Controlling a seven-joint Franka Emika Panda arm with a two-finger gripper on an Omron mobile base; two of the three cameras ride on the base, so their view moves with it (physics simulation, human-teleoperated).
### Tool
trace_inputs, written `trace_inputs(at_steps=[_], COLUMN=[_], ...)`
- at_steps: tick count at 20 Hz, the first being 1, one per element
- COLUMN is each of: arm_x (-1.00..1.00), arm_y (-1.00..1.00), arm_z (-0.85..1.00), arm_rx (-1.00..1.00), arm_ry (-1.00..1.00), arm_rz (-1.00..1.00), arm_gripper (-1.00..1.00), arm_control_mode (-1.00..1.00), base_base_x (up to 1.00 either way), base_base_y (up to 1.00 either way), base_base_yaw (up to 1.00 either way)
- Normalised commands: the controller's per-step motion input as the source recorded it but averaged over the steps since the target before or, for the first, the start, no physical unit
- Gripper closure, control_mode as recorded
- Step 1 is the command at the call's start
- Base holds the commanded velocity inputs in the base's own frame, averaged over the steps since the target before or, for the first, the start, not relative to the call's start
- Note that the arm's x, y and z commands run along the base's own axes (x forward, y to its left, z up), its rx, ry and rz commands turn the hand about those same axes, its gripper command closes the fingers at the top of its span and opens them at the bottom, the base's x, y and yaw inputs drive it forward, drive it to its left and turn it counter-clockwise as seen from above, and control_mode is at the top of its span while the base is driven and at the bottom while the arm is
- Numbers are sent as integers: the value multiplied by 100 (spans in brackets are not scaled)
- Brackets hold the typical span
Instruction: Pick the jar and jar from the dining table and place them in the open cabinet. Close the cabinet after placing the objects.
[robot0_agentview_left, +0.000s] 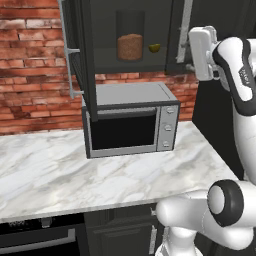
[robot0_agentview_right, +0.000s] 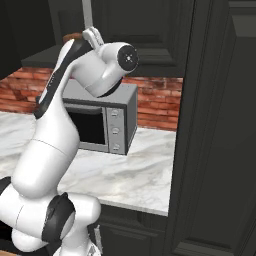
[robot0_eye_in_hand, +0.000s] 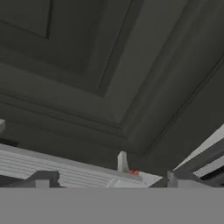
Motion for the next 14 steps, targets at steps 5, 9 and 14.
trace_inputs(at_steps=[5, 9, 14], arm_x=[54, 29, 44], arm_y=[12, 0, 0], arm_z=[-1, -12, -13], arm_rx=[-6, -7, -4], arm_ry=[5, 5, 5], arm_rz=[-1, 0, 0], arm_gripper=[-100, -100, -100], arm_control_mode=[-100, -100, -100], base_base_x=[0, 0, 0], base_base_y=[0, 0, 0], base_base_yaw=[0, 0, 0])
